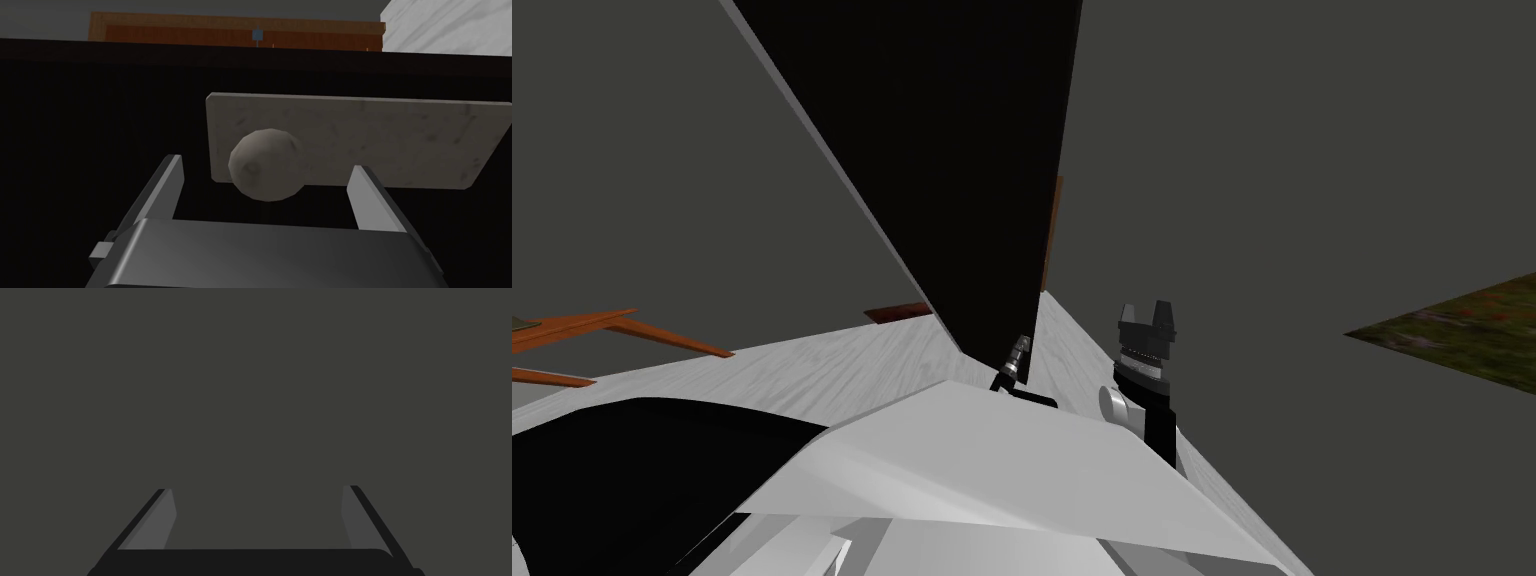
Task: Push the door open
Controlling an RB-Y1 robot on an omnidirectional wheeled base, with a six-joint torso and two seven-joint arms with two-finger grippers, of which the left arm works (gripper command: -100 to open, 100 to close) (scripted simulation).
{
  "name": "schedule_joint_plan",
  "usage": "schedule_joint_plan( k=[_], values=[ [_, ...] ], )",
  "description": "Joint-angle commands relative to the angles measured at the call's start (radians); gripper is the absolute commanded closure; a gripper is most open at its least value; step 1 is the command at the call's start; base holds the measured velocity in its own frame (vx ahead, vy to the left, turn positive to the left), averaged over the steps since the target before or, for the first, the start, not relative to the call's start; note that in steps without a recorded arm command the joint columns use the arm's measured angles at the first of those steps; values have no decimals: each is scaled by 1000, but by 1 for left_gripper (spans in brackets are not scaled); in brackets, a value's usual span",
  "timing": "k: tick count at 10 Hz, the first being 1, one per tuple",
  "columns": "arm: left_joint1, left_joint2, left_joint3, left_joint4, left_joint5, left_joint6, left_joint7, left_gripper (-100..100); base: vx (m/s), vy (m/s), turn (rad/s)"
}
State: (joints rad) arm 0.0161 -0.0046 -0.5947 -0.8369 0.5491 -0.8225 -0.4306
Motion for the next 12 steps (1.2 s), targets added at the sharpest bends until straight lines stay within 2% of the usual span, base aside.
schedule_joint_plan(
  k=[1,6,7,10,12],
  values=[
    [-1,1,-1,-1,0,2,-1,100,-11,5,-19],
    [-1,1,-1,-1,0,2,-1,100,-11,6,-4],
    [-2,21,19,3,8,0,-4,100,112,-85,55],
    [-6,33,48,7,19,-6,-6,100,144,-121,59],
    [-9,32,74,10,29,-11,-8,100,212,-138,77]
  ],
)
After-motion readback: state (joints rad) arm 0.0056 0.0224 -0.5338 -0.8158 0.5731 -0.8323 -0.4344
